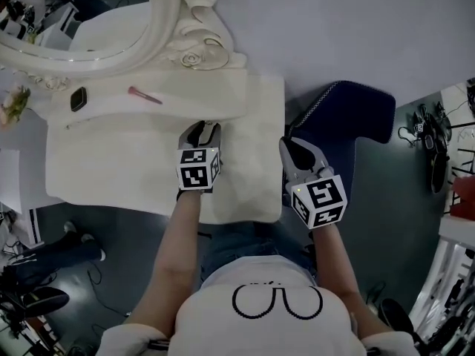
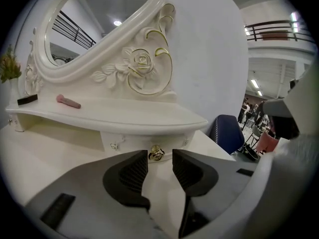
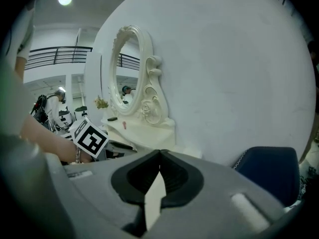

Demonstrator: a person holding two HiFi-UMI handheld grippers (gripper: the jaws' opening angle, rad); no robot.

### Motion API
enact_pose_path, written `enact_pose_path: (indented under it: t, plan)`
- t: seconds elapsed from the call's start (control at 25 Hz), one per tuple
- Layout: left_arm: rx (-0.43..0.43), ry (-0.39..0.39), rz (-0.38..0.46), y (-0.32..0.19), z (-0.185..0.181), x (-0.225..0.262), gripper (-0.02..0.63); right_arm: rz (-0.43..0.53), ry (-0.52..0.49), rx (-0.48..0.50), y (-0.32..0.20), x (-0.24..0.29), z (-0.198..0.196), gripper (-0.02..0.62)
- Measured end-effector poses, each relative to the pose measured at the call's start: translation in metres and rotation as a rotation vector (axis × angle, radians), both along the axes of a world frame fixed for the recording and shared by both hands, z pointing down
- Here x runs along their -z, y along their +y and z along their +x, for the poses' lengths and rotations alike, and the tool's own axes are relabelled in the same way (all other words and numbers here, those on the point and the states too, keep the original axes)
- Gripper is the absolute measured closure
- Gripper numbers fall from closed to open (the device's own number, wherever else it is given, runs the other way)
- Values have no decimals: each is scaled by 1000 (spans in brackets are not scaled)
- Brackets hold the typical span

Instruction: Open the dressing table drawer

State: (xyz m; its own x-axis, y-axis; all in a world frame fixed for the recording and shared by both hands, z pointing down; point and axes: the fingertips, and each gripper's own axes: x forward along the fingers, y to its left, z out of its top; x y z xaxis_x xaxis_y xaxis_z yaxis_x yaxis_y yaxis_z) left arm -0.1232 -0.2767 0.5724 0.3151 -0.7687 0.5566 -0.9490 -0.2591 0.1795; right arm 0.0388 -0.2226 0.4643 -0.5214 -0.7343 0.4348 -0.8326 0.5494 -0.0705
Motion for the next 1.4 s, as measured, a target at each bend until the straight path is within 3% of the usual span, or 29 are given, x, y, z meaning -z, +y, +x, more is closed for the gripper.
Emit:
enact_pose_path:
  t: [0.08, 0.2, 1.4]
  plan:
    - [-12, -7, -7, -2, 1, -3, 457, -4, 8, -8, 1, -1, -1, 593]
    - [-15, -25, -14, -4, -1, -6, 514, -3, 18, -18, 3, 0, -1, 592]
    - [-33, -4, -70, 54, -4, -6, 515, 25, 19, -15, 43, 19, -20, 593]
